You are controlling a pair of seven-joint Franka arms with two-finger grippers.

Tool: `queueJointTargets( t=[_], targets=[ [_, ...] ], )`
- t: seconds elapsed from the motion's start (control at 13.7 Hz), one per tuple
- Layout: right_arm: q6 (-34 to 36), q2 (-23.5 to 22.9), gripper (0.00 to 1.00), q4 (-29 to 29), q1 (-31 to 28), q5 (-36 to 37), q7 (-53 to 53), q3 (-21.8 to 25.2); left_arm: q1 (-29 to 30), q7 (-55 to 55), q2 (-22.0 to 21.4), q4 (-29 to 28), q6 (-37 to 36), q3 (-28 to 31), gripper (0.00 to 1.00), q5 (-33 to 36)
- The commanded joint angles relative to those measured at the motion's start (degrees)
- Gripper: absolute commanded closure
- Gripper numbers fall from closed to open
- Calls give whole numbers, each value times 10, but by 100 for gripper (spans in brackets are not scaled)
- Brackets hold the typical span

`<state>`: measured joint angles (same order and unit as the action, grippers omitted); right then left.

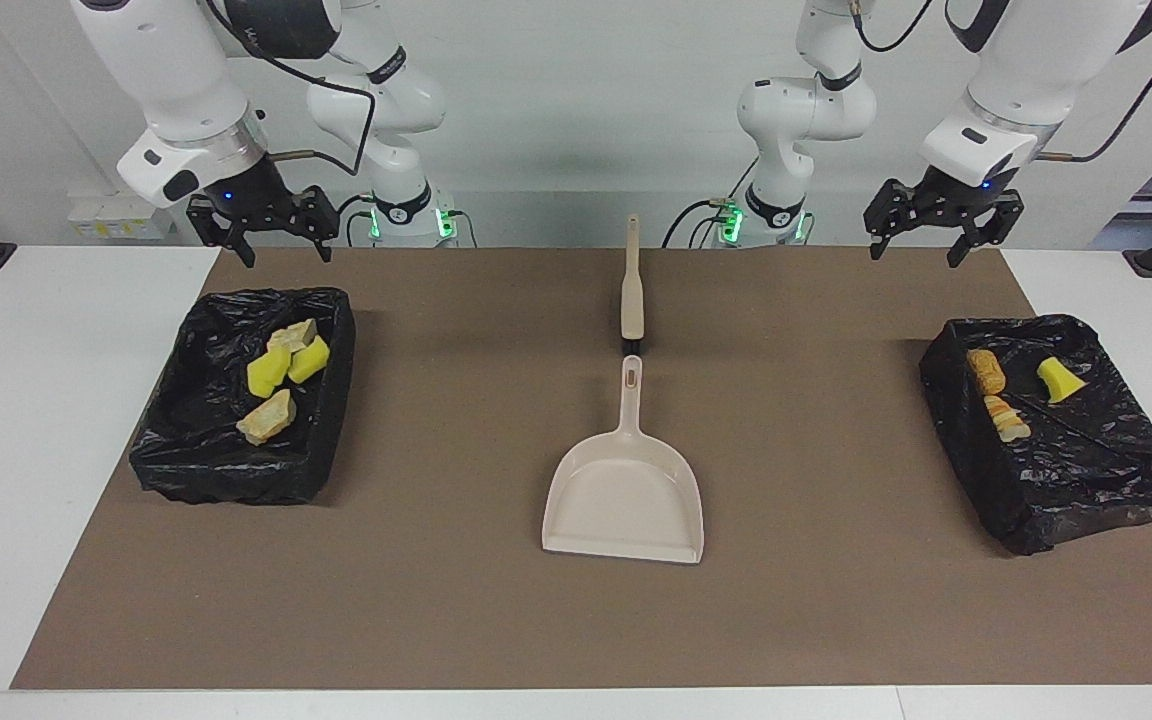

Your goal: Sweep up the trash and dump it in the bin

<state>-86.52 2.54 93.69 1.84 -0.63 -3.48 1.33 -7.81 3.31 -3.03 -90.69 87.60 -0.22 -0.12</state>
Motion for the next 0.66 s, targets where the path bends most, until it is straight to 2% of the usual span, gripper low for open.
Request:
queueJointTargets(
  t=[0.0,0.58],
  targets=[
    [-13,12,0,16,-6,-10,12,-3,6,6,10,21,-15,0,0,9],
    [-13,6,0,9,-7,-3,9,2,24,21,4,12,-15,0,0,4]
  ],
)
